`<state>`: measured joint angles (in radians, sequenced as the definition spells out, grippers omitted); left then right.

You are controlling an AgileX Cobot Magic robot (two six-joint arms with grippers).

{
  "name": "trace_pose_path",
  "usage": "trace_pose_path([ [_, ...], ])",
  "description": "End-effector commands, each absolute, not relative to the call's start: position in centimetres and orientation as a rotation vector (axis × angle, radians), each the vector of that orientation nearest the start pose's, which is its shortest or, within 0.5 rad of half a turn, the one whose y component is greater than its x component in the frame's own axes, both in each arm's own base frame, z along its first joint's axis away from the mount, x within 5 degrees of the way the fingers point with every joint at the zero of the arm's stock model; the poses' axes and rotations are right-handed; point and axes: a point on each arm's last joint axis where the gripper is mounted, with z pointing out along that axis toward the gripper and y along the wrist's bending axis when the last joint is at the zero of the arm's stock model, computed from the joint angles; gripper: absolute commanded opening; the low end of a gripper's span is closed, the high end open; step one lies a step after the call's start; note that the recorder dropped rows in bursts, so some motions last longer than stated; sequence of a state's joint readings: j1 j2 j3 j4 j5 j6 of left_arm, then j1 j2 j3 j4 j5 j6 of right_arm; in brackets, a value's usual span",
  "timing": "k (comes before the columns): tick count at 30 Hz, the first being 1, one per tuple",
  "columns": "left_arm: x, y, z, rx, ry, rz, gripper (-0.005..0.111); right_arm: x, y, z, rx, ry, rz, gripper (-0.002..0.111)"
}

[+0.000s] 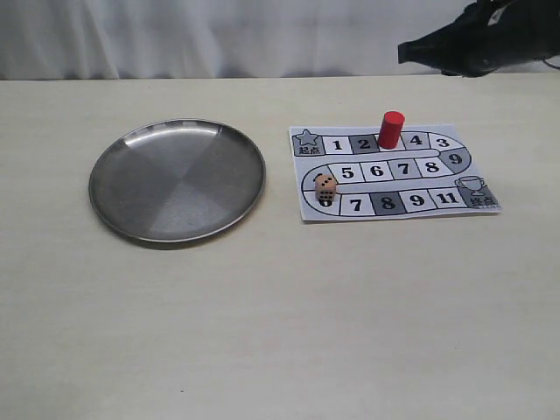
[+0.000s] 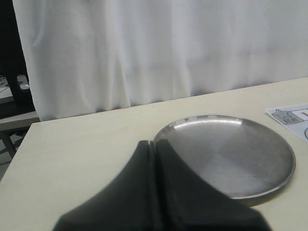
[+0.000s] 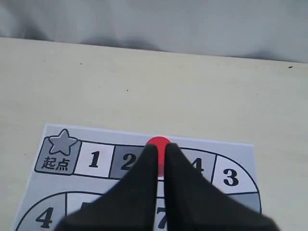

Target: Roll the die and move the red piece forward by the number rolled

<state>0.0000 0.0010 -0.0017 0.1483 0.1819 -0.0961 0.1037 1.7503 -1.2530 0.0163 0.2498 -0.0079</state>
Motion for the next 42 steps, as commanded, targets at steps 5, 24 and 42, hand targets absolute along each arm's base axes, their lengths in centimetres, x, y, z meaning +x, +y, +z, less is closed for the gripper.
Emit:
trace_pose_path([
  [5, 5.6, 0.2, 19.8, 0.017, 1.655, 0.052, 0.0, 32.7, 3.1, 26.0, -0.054, 2.028, 0.082, 0.004],
  [24, 5.6, 0.2, 19.8, 0.017, 1.655, 0.052, 0.0, 14.0, 1.1, 24.5, 0.022, 1.692, 0.119, 0.004],
  [42, 5.6, 0.2, 19.8, 0.017, 1.655, 0.052, 0.0, 5.9, 0.6, 20.9, 0.029, 1.543, 0.185, 0.004],
])
